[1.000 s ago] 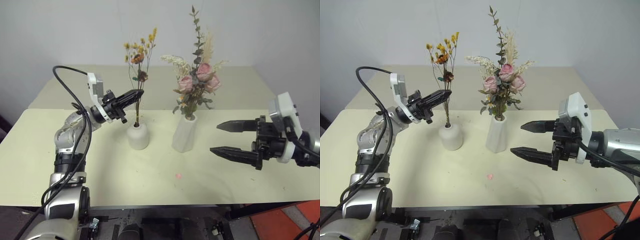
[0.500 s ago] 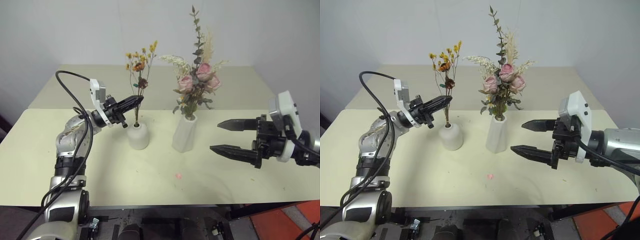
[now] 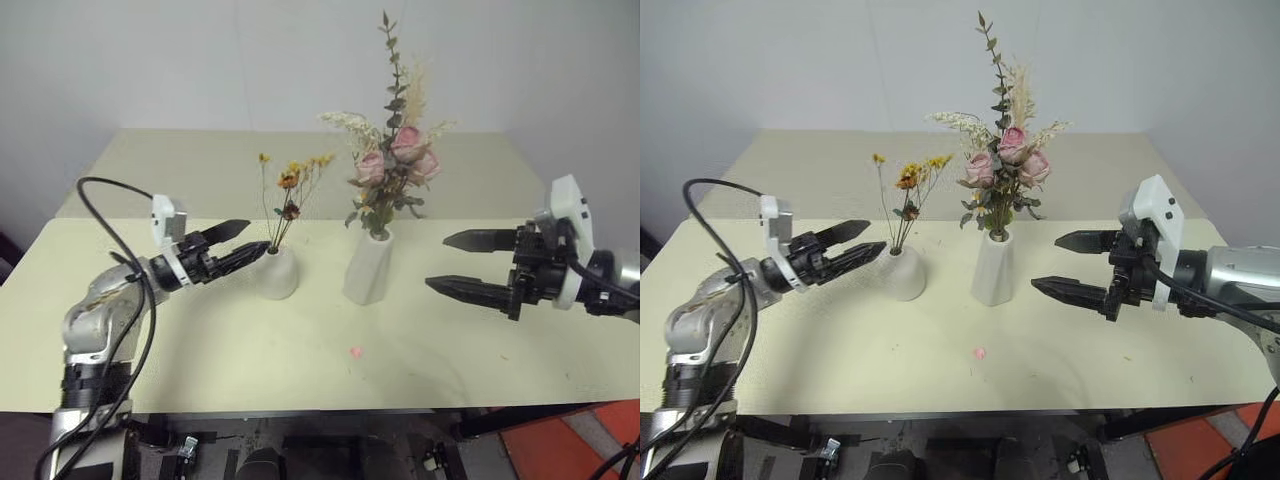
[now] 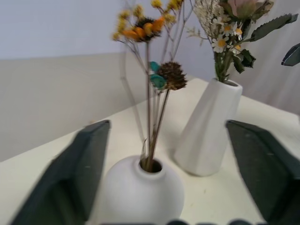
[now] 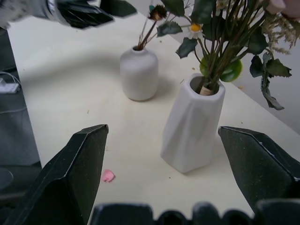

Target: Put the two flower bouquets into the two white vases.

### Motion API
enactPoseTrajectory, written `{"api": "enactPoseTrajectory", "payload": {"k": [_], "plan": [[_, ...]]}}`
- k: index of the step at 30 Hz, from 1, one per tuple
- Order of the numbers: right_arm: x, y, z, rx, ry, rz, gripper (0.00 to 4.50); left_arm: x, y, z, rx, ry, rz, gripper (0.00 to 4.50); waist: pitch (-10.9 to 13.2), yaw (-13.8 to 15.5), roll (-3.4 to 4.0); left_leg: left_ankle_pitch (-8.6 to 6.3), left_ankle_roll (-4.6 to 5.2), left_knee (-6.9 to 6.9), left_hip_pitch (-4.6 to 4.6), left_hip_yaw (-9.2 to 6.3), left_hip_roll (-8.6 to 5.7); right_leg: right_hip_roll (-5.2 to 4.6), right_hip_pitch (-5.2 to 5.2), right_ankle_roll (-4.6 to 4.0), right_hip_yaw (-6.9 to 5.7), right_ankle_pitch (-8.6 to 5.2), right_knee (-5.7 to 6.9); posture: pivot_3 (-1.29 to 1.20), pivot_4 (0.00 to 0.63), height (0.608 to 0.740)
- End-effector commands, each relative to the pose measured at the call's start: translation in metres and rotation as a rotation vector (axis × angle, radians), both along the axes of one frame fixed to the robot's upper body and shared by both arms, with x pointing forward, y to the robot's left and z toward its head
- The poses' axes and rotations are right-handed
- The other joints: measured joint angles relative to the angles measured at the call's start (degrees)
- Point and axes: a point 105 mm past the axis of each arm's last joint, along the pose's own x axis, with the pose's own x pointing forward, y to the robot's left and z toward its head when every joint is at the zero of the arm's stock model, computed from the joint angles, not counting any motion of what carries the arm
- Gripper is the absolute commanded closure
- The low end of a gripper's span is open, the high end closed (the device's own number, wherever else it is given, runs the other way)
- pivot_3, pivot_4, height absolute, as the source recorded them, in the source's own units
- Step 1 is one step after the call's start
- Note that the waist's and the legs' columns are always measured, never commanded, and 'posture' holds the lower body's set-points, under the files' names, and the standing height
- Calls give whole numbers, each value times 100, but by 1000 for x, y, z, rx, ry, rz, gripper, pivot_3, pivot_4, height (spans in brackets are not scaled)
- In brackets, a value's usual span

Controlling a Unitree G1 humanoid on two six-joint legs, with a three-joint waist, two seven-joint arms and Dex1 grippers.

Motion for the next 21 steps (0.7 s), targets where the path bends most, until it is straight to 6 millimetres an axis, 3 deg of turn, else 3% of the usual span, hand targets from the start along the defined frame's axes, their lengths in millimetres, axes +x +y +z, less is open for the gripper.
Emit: {"api": "enactPoseTrajectory", "payload": {"k": [1, 4, 7, 12, 21], "plan": [[8, -2, 8, 17, -63, -15, 0, -19, 16, 20, 46, -88, 20, 15, 0, -5, 0, 0, 0, -1, 0, 1, 0, 0, 0, 0, 1, 0, -1, 0, 150, 740], [16, -3, 1, 51, -60, -28, 0, -26, 24, 21, 101, -98, 24, 15, 0, -2, 0, 0, 0, -1, 1, 3, 0, 1, 0, 0, 0, -1, -1, 0, 150, 740], [25, -6, -8, 39, -73, -71, 0, -32, 27, 36, 102, -127, 26, 15, 0, 22, 0, 0, 0, -2, 2, 3, -1, 0, 1, 0, -1, -1, -1, 0, 150, 740], [38, -7, 5, 78, -108, -67, 0, -39, 24, 60, 193, -169, -8, 15, 0, 4, 0, 0, 0, -2, 0, 3, -2, -1, -2, 0, -1, -1, -1, 0, 150, 740], [43, -2, 2, 108, -93, -79, 0, -71, 24, 49, 150, -134, 43, 15, 1, -62, 1, 0, 0, -23, -1, 6, 4, 2, -15, -5, 1, -4, -3, 0, 150, 740]]}}
